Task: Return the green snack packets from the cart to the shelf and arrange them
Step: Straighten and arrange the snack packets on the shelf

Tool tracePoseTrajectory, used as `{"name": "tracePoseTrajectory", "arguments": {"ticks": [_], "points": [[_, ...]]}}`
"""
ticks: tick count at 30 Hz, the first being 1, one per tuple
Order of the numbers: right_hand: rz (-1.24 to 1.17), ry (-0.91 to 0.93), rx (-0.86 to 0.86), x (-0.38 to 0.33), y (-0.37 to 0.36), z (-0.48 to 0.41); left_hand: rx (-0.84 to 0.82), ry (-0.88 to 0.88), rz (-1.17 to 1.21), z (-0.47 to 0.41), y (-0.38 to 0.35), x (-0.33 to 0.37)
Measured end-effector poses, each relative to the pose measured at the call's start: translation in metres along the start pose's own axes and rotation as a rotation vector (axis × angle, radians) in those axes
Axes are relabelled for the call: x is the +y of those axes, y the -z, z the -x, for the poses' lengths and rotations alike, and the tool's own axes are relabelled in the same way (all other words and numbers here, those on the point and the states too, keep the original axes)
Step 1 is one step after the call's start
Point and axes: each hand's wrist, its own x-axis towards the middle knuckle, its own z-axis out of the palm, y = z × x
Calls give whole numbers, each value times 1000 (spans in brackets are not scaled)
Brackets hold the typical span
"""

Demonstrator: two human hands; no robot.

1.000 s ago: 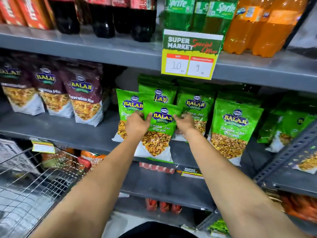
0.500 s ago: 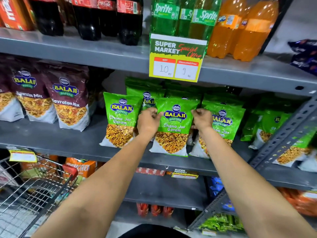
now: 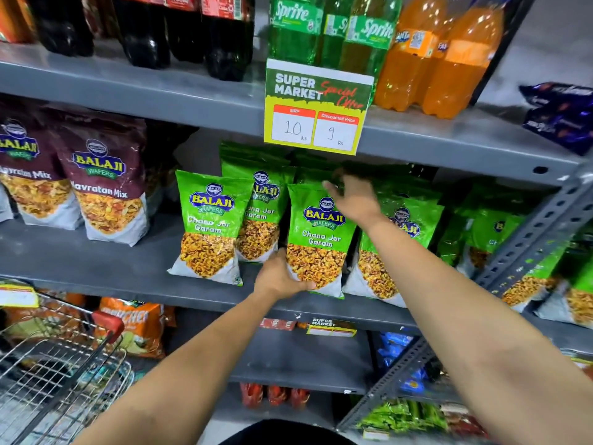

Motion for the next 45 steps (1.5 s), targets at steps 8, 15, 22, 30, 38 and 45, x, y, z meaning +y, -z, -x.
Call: {"name": "tracePoseTrajectory", "arguments": {"ticks": [8, 15, 22, 30, 38, 45], "points": [[-93, 44, -275, -33, -7, -23, 55, 37, -57, -2, -8, 5], [-211, -30, -214, -21, 1, -26, 114, 74, -40, -3, -19, 9], [-104, -144, -330, 69, 14, -69, 86, 69, -64, -3, -22, 3], [-6, -117, -349, 54, 49, -23, 82, 76, -141, -1, -21, 8], [129, -100, -7, 25, 31, -8, 108, 73, -160, 3, -15, 14], [-224, -54, 289, -65, -21, 16, 595, -161, -80, 9, 78, 12]]}}
